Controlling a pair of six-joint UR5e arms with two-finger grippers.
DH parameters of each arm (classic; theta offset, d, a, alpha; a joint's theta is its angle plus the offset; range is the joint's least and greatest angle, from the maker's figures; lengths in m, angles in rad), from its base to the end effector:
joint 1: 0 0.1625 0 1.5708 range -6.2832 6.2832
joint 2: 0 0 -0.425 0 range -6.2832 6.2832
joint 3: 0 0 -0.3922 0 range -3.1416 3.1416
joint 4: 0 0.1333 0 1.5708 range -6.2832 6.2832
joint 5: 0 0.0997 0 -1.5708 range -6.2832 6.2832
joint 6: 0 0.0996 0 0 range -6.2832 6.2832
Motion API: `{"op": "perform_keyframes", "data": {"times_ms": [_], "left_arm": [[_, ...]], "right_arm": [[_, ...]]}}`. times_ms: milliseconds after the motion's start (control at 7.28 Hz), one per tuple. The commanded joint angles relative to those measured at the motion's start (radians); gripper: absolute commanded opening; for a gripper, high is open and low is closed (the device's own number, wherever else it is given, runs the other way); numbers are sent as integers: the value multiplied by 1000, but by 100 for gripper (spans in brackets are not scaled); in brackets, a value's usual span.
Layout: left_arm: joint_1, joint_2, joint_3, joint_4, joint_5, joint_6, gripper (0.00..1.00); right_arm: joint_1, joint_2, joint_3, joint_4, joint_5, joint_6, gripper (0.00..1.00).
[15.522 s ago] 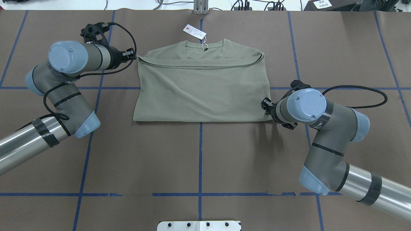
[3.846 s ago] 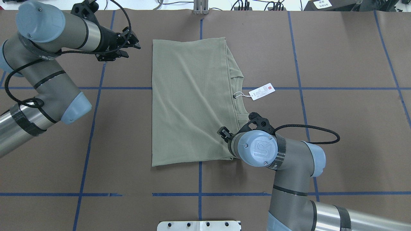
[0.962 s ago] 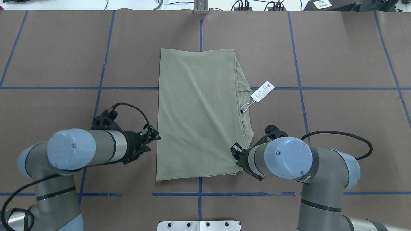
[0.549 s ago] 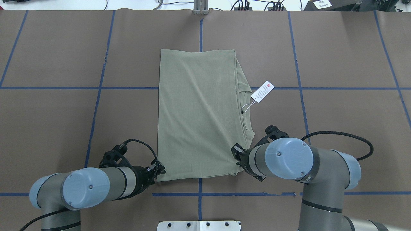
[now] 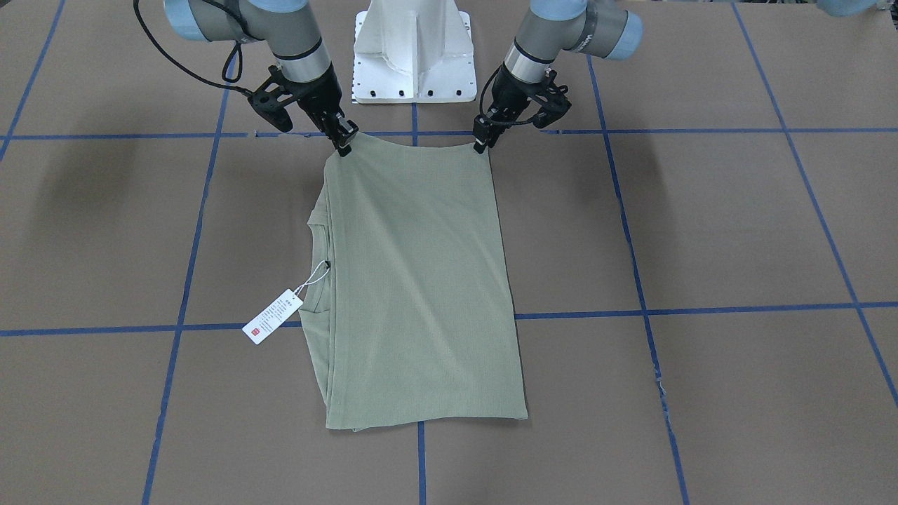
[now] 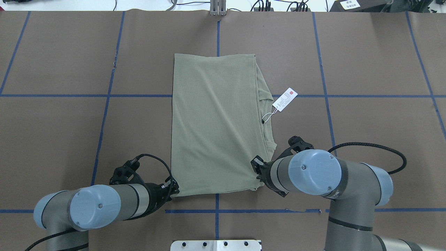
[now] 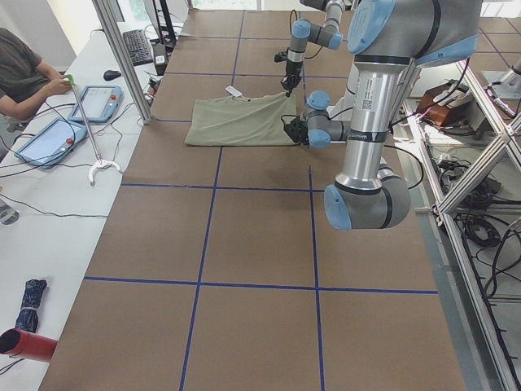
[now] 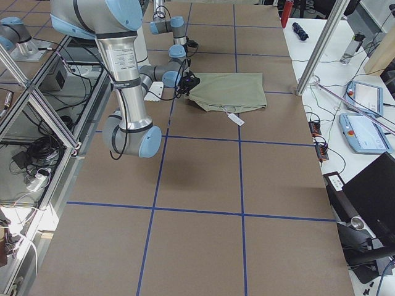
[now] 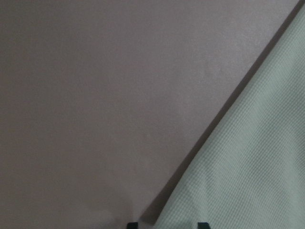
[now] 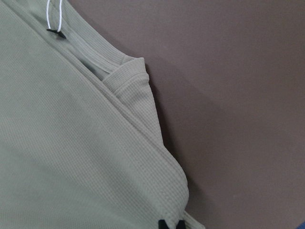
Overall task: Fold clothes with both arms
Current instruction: 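Grasp the near shirt edge with the left gripper while the right gripper holds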
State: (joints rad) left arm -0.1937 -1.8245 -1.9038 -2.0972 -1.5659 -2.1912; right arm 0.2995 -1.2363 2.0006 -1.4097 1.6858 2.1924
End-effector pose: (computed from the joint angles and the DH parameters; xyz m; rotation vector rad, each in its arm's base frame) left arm 0.5303 -0.2404 0.3113 -0.2374 1.1169 -0.7292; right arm -0.5007 -0.2822 0.2724 -0.2610 -0.9218 0.7990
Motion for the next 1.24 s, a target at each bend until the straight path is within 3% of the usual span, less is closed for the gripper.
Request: {"op": "perform_keyframes", "data": {"times_ms": [0,412,687,824,962,1099], "left_arm": [[-1,-4,-9,-1,3,-22,0],[-7,30,-92,-1,7,-25,0],[48,60,-170,-1,7,-80,0],[72,76,-223,0,7,-100,0],[68,85,-295,11,3,-113,0],[59,73,-335,52,3,-111,0]], "right_arm": [[1,0,0,0,0,0,0],[-19,0,19,-2,0,1,0],[-95,-105,139,-2,-6,59,0],[-146,-118,159,-2,-50,96,0],[-151,-118,190,-18,-86,105,0],[-98,-106,240,-128,-84,106,0]]}}
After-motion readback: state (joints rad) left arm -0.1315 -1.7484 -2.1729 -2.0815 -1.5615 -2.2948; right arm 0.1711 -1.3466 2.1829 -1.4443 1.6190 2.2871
